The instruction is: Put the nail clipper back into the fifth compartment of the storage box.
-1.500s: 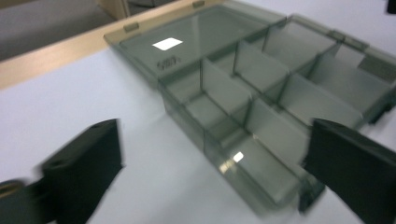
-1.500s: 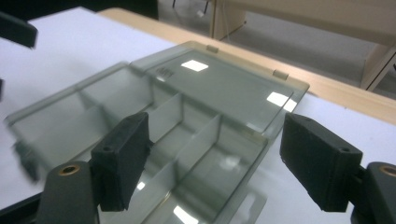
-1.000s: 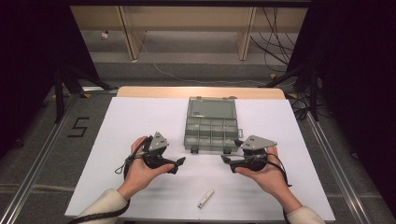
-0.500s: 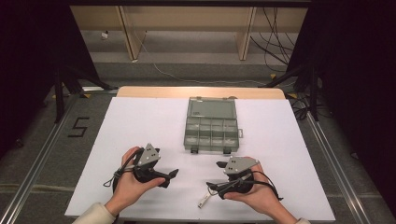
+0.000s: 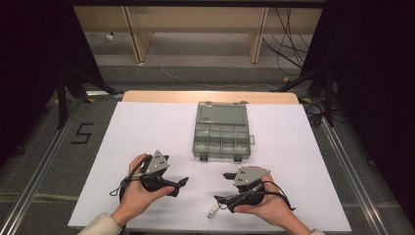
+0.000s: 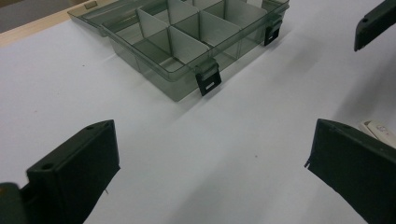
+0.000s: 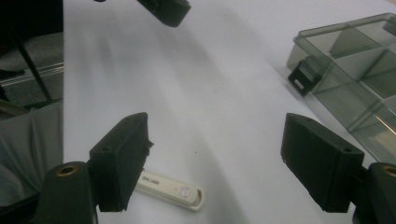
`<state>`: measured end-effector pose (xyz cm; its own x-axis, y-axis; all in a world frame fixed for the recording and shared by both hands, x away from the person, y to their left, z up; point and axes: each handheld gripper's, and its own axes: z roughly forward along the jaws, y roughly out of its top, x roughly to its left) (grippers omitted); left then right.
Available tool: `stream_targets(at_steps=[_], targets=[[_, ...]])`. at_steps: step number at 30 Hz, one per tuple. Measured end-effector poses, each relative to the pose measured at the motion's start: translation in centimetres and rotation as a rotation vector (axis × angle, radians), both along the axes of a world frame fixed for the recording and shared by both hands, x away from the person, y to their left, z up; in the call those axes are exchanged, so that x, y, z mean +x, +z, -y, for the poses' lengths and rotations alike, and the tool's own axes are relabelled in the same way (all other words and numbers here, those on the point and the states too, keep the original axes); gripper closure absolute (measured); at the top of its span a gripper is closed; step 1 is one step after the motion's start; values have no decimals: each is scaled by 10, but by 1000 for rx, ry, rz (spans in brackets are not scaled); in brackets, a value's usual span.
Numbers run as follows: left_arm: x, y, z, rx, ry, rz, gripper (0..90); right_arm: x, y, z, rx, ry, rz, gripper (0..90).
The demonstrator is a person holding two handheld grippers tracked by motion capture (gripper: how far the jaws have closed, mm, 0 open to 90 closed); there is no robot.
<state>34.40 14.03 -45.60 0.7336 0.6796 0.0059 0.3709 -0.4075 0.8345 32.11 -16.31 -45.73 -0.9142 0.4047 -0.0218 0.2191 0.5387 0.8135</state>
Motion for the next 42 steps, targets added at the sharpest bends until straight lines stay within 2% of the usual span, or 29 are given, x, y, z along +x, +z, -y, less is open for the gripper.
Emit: stream_targets(at_steps=[3,6,7,13,16,20,21,24,25,29,31,32,42], targets=[[0,1,0,1,2,13,10,-1,-2,-3,-9,32,-3,244],[0,0,0,-2,1,3,13,-2,-4,-6,-27,73,-5,247],[0,-1,1,-18,12,2,13,-3,-5,-7,-28,83,-5,247],[2,0,1,-10,19,-2,16,-5,-12,-10,-78,149,-26,247],[1,0,1,-18,23,4,17,-5,-15,-12,-88,163,-33,247],[1,0,1,-17,26,6,18,-5,-20,-16,-117,190,-15,247],[1,0,0,-3,20,6,18,-5,-21,-17,-122,197,-22,248],[2,0,0,0,17,6,20,-5,-23,-21,-133,215,-27,249],[1,-1,1,-12,33,-4,21,-5,-24,-22,-137,219,-28,255],[2,0,0,-1,17,7,22,-3,-26,-25,-153,227,-34,270],[1,0,1,-4,20,5,22,-4,-27,-26,-157,235,-39,281],[1,0,2,-18,25,4,23,-4,-27,-27,-162,243,-40,285],[1,0,2,-26,24,-2,25,-4,-32,-34,-201,287,-58,355]])
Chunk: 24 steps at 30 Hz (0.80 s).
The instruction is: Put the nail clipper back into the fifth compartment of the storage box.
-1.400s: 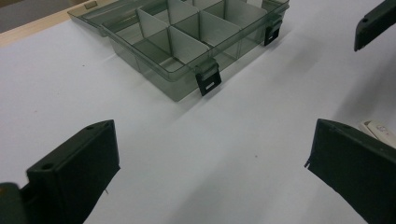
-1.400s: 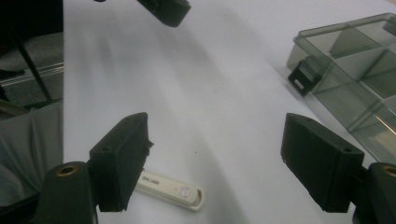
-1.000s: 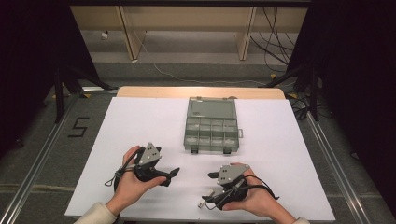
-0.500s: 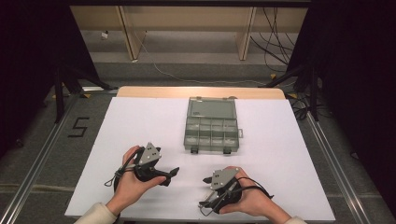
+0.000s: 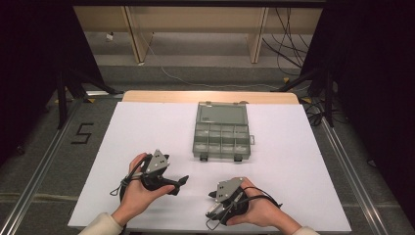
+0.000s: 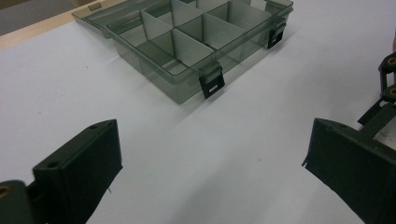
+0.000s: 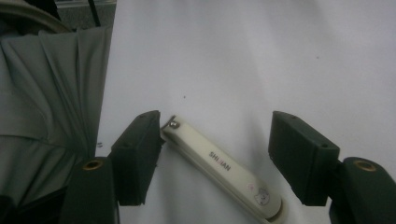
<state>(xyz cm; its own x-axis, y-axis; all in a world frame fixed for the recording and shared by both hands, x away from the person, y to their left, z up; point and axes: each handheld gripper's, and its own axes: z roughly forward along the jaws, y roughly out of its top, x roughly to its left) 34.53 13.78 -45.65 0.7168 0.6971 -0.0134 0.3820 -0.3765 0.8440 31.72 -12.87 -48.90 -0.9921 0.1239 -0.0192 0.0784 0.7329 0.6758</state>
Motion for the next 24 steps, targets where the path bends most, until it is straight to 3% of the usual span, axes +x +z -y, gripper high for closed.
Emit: stream_targets(at_steps=[7,14,19,22,24], targets=[[0,1,-1,20,-1,8,28,5,0,-5,-15,39,-17,471],[1,1,-2,1,2,11,31,9,2,-14,-40,101,-26,580],[1,1,-2,3,0,11,33,12,2,-16,-42,113,-32,689],[1,1,-2,0,2,11,35,12,3,-16,-49,123,-28,770],[2,1,-4,15,-4,10,36,11,3,-17,-55,130,-12,776]])
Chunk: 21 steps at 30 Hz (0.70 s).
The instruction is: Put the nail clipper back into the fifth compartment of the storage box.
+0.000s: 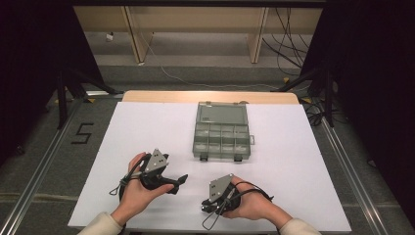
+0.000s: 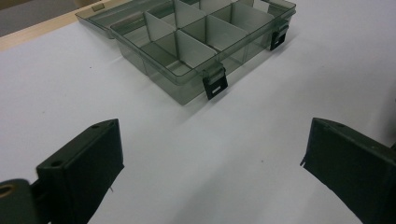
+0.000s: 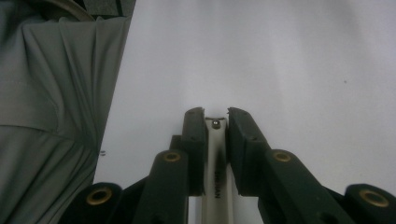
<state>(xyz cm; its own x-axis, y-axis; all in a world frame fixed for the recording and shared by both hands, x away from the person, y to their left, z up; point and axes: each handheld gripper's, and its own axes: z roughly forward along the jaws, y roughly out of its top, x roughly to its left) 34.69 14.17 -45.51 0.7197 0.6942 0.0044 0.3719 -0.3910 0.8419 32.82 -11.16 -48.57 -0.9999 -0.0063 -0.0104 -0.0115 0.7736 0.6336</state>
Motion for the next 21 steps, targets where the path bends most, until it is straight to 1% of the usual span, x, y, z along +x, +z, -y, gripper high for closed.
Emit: stream_targets(at_steps=[1,2,3,4,6,7,8,10,11,13,14,16,17,21], targets=[[0,-1,1,-11,8,-1,37,0,0,0,-8,5,16,777],[0,-1,1,-19,17,4,40,-1,1,-1,-8,4,17,777],[0,-1,1,-20,17,3,42,-1,1,-1,-12,3,22,777],[0,-1,1,-20,12,-3,42,-3,1,-2,-15,-5,11,777],[0,-1,1,-17,11,3,44,-4,2,-3,-19,-13,24,778],[0,-1,1,-15,10,2,45,-4,2,-3,-19,-17,22,778],[0,-2,1,-22,19,2,45,-5,2,-3,-18,-22,18,778],[0,-1,0,-15,15,3,46,-4,2,-2,-13,-37,5,778],[0,-1,-2,0,8,0,47,-4,2,-2,-10,-42,2,778],[0,-1,-2,-7,13,3,48,-3,3,0,-4,-64,2,778],[0,-1,-1,-19,18,0,49,-1,4,1,8,-78,5,778],[0,-1,-1,-15,20,4,51,2,7,5,40,-108,-11,778],[0,-2,-1,-21,20,5,51,3,9,7,53,-123,-12,778],[0,-2,-1,-17,16,1,53,7,15,12,106,-174,-18,779]])
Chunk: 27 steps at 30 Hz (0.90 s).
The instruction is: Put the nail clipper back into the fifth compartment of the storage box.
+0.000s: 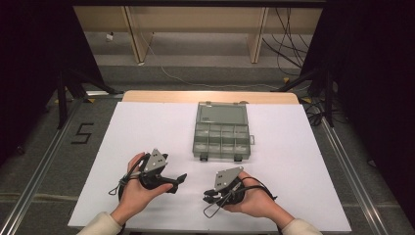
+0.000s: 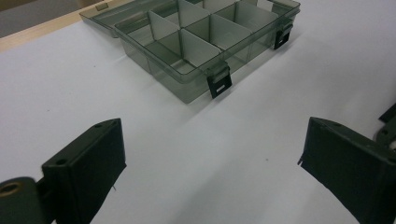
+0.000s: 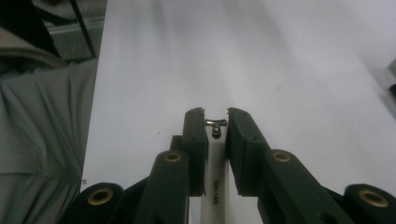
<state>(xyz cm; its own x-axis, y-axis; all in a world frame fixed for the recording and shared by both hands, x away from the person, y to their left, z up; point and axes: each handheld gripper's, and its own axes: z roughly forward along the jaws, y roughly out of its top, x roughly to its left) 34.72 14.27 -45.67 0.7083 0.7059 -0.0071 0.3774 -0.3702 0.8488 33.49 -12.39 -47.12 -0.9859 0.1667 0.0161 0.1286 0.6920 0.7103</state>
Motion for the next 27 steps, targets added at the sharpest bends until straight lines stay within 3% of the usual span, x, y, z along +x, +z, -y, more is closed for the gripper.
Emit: stream_targets(at_steps=[11,20,27], targets=[[1,0,-1,1,4,2,56,7,9,10,101,-125,-6,779],[1,1,-2,15,7,9,57,11,13,14,123,-172,4,779],[1,0,-1,-8,13,2,57,13,17,18,142,-207,11,779]])
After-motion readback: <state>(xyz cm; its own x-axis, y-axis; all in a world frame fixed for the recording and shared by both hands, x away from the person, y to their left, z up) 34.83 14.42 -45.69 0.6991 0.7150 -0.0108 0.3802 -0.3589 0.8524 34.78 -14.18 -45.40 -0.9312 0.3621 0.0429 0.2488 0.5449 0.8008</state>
